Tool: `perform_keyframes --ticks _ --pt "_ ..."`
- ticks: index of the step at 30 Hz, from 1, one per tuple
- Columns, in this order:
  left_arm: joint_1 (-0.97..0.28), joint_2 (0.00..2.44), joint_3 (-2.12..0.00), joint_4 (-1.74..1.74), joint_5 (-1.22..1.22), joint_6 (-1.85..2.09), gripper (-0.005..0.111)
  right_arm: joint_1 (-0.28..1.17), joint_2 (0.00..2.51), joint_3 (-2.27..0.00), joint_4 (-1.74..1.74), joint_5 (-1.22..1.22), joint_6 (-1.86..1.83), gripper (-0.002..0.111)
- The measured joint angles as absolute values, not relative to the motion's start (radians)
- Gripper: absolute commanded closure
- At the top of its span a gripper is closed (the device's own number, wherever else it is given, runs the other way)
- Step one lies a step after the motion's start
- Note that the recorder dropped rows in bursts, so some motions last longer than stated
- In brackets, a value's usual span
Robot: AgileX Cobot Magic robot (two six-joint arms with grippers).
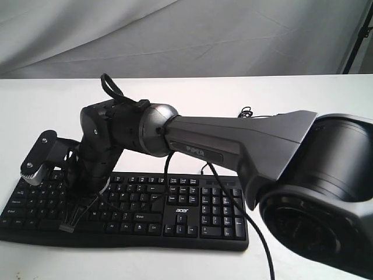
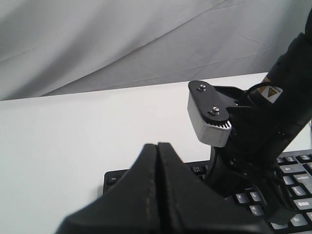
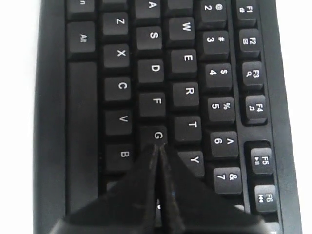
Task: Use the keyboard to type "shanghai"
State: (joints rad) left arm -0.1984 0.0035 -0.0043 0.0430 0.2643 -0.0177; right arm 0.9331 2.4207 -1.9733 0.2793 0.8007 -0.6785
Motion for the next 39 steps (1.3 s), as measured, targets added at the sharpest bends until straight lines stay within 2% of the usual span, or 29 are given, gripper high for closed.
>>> perform_keyframes --ticks 27,39 --pt "-0.198 0.003 -0.004 0.043 0.264 -0.018 0.107 0.933 2.418 -1.938 0.282 0.742 -0.691 0.108" --pt "-0.198 0.003 -0.004 0.043 0.264 -0.018 0.107 0.953 2.387 -1.949 0.304 0.594 -0.727 0.108"
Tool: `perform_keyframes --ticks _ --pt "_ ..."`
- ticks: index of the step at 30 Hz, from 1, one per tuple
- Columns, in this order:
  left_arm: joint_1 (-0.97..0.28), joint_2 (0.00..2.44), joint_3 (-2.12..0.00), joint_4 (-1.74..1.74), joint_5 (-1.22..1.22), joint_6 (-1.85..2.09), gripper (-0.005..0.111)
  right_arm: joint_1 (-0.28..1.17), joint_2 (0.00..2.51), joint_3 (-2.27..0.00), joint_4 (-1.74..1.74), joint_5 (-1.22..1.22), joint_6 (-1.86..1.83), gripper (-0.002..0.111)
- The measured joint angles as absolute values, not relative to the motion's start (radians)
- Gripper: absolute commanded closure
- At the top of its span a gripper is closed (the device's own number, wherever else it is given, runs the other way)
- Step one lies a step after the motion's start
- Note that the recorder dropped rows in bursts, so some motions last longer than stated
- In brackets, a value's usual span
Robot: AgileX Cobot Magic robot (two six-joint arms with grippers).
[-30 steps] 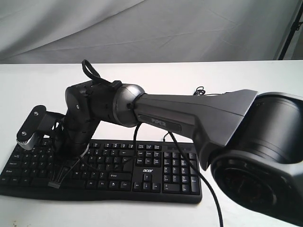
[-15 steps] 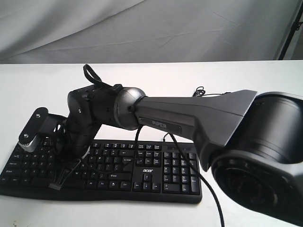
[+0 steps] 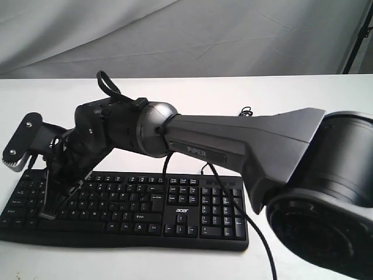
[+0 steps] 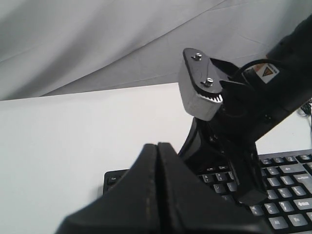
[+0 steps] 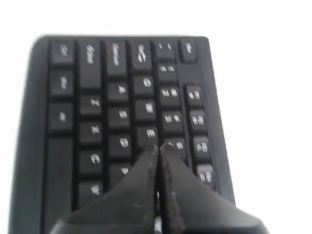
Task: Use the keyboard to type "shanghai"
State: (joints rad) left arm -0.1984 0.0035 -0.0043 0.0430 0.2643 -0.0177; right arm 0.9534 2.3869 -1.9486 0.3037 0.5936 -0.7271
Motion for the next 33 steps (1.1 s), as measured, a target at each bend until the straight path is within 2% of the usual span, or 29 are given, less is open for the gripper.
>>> perform_keyframes --ticks 15,33 --pt "-0.198 0.003 -0.004 0.043 0.264 -0.018 0.107 0.989 2.739 -2.574 0.351 0.872 -0.680 0.108" --pt "-0.198 0.003 -0.004 0.043 0.264 -0.018 0.107 0.989 2.782 -2.631 0.351 0.906 -0.663 0.108"
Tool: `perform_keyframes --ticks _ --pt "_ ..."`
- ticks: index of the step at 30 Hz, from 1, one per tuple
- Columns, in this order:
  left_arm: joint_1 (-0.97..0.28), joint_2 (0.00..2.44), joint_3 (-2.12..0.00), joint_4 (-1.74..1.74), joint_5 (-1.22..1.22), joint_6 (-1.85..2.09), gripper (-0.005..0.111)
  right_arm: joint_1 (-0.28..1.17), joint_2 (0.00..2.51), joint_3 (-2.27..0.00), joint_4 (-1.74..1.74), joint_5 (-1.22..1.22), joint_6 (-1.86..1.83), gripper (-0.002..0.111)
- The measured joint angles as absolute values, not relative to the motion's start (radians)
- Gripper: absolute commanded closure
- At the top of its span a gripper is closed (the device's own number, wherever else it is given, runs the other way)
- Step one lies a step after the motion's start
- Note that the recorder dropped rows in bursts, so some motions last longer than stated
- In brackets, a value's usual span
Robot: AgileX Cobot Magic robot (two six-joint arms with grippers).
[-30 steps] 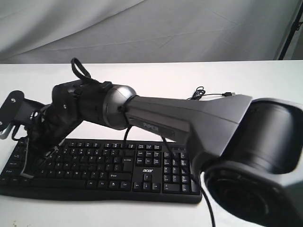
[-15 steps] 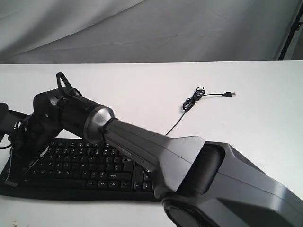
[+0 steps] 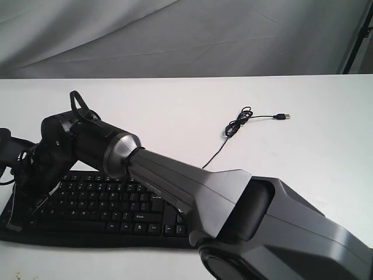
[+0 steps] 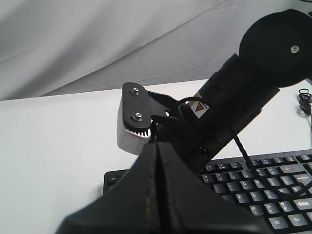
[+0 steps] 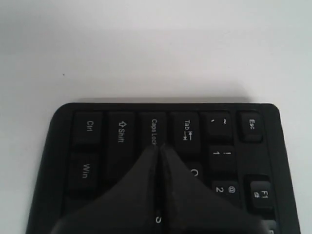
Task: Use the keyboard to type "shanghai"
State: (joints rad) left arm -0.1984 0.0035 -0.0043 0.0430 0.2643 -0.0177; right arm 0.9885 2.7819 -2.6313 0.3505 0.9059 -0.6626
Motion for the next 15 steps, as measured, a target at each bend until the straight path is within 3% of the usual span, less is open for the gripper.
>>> perform_keyframes --ticks 15 --pt "-0.198 0.003 -0.004 0.043 0.264 -0.018 0.107 0.989 2.797 -2.631 0.359 0.906 -0.659 0.108"
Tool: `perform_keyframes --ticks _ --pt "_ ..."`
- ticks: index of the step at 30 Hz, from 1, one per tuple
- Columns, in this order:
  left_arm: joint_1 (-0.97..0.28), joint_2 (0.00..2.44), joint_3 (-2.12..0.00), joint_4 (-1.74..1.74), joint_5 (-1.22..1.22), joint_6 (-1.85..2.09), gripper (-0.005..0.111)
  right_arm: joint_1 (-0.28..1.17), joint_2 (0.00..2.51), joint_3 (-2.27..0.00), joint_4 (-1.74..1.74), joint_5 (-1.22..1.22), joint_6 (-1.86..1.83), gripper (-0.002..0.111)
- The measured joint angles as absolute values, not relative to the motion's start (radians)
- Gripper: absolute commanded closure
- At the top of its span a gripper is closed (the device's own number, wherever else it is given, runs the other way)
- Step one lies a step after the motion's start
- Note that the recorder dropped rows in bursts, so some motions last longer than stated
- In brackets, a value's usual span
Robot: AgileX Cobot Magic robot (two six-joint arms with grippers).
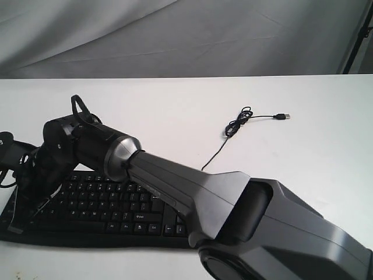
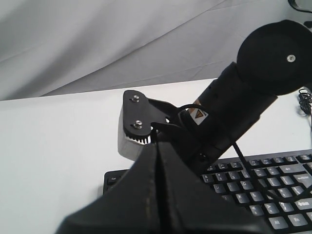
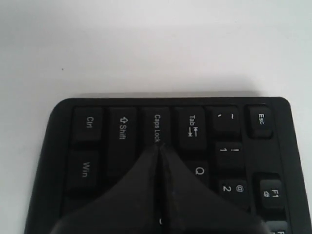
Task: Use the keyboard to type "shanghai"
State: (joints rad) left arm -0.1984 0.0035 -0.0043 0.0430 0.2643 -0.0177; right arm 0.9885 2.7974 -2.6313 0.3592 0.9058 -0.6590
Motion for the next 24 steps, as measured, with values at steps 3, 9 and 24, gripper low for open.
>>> perform_keyframes --ticks 3,9,24 --pt "-0.198 0.003 -0.004 0.043 0.264 -0.018 0.107 0.989 2.797 -2.631 0.359 0.906 -0.659 0.108" --pt "-0.198 0.003 -0.004 0.043 0.264 -0.018 0.107 0.989 2.783 -2.631 0.316 0.926 -0.659 0.108" --pt "-0.198 0.003 -0.004 0.043 0.264 -0.018 0.107 0.924 2.520 -2.233 0.243 0.966 -0.655 0.108"
